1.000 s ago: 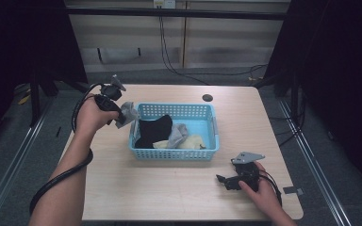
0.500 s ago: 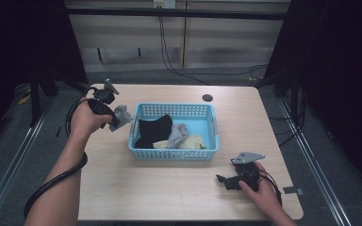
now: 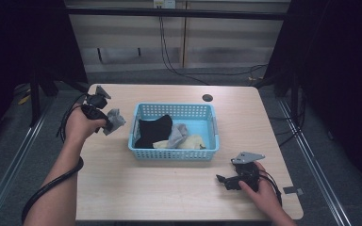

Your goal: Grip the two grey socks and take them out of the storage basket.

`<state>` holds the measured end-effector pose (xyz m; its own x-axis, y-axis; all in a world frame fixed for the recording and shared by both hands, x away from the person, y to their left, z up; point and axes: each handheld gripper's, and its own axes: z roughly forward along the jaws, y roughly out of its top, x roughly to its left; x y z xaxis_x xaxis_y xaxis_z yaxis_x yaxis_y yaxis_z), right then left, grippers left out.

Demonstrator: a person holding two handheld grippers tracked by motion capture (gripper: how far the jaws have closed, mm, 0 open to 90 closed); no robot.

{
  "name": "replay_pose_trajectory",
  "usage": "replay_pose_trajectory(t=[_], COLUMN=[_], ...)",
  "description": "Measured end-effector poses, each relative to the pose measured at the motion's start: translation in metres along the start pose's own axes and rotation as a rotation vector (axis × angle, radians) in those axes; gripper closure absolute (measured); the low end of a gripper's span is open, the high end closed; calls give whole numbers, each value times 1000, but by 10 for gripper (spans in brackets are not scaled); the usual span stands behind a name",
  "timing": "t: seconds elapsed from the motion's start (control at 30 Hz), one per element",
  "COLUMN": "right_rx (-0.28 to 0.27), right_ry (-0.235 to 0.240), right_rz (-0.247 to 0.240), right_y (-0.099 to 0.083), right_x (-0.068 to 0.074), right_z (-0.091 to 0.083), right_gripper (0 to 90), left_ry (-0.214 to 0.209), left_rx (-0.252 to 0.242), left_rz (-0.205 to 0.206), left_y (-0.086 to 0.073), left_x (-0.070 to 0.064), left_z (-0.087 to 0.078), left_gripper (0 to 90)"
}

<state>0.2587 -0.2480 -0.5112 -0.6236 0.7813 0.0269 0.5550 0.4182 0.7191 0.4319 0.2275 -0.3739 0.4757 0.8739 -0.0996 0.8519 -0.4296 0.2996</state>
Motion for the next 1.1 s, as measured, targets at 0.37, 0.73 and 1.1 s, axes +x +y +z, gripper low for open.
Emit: replay_pose_trajectory(t=[0.37, 0.73, 1.1], right_rx=[2, 2, 2], right_ry=[1, 0, 1], right_rz=[-2, -2, -2], right_y=[0, 0, 0], right_x=[0, 0, 0], right_z=[0, 0, 0], right_gripper=[110, 110, 110], left_ry=[3, 7, 17], left_rx=[-6, -10, -10], left_rz=[-37, -60, -76], left_y=[-8, -16, -20], left_x=[8, 10, 12], left_z=[19, 42, 55], left_gripper=[785, 777, 771])
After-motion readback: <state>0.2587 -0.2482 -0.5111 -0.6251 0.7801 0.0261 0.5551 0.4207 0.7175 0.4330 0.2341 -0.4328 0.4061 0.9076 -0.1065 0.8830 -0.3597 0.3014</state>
